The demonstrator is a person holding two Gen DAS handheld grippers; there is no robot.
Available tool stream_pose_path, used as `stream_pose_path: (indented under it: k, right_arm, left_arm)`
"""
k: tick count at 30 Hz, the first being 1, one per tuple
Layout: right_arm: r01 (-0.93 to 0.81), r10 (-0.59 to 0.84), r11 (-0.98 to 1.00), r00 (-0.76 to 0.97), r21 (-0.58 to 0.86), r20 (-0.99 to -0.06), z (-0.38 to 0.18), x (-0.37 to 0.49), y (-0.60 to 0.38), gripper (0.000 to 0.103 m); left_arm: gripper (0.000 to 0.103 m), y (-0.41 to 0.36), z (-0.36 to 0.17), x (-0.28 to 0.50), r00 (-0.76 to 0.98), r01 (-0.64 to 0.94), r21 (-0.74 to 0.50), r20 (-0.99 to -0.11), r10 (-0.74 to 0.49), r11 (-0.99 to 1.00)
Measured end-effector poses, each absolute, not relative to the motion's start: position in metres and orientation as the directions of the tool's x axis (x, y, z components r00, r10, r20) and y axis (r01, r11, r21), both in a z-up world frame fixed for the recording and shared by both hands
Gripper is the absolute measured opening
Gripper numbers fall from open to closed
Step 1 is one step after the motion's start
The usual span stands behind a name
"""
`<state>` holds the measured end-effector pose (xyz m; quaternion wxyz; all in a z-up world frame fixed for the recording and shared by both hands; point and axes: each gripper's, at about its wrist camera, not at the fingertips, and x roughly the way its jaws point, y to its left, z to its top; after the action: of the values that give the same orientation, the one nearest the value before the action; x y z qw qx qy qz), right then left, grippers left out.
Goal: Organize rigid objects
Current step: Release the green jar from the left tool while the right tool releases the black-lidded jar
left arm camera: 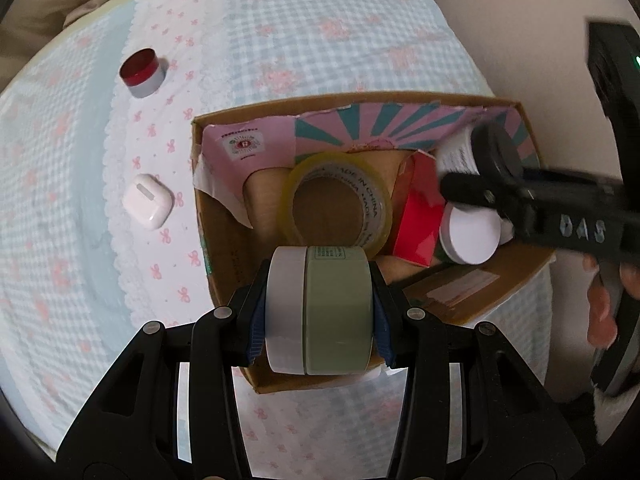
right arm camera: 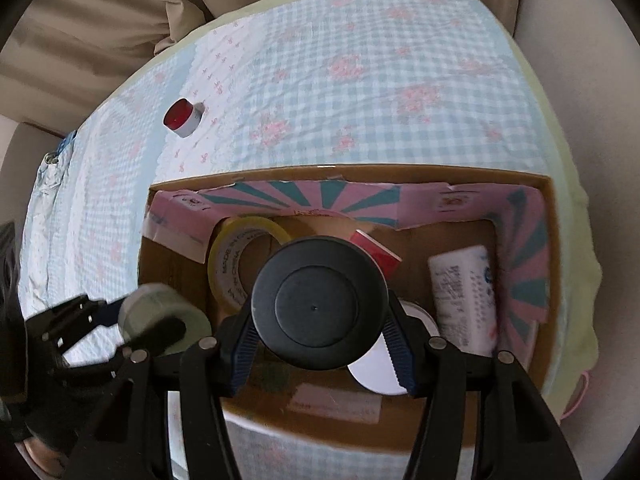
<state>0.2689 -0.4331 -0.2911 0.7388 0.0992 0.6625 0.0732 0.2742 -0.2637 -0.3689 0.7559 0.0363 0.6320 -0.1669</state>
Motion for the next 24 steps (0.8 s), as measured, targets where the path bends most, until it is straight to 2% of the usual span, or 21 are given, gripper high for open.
stream_pose_path:
  k: [2, 3, 4, 5, 6, 8, 12, 24]
  right_arm:
    - [0.024, 0.258, 0.965, 0.106, 0.262, -0.96, -0.296, 0.275, -0.432, 0.053]
    - [0.02, 0.278, 0.959, 0.098, 0.281, -0.956, -0.299, 0.278, -0.43, 0.053]
    - [0.015, 0.293, 0.955, 0.088, 0.295, -0.952, -0.302, 0.282, -0.428, 0.053]
    - [0.009, 0.297, 0.954, 0.077, 0.298, -0.952, -0.304, 0.285, -0.425, 0.056]
    - [0.008, 0.29, 0.957, 0.068, 0.291, -0.955, -0.306, 0.288, -0.424, 0.075]
    - [0.029, 0.281, 0.958, 0.111, 0.286, -0.953, -0.301, 0.29, -0.428, 0.103]
    - [0.08, 0.283, 0.95, 0.185, 0.302, -0.941, -0.288, 0.279, -0.445, 0.103]
    - [0.091, 0.244, 0.96, 0.195, 0.265, -0.95, -0.276, 0.252, -0.446, 0.103]
  left_arm:
    - [0.041, -0.266, -0.371, 0.273, 0.148, 0.304, -0.15, -0.968, -0.202, 0.941]
    - [0.05, -0.268, -0.371, 0.272, 0.152, 0.309, -0.145, -0.968, -0.199, 0.94]
    - [0.086, -0.269, -0.37, 0.271, 0.16, 0.315, -0.133, -0.969, -0.19, 0.94]
    - [0.103, -0.27, -0.368, 0.27, 0.165, 0.319, -0.115, -0.971, -0.175, 0.941]
    - [0.103, -0.269, -0.365, 0.268, 0.18, 0.322, -0.106, -0.969, -0.171, 0.941]
    - [0.103, -0.265, -0.363, 0.265, 0.184, 0.322, -0.118, -0.965, -0.184, 0.939]
    - [0.103, -0.247, -0.359, 0.258, 0.191, 0.296, -0.108, -0.967, -0.169, 0.949]
    - [0.103, -0.22, -0.343, 0.249, 0.222, 0.249, -0.099, -0.963, -0.156, 0.963]
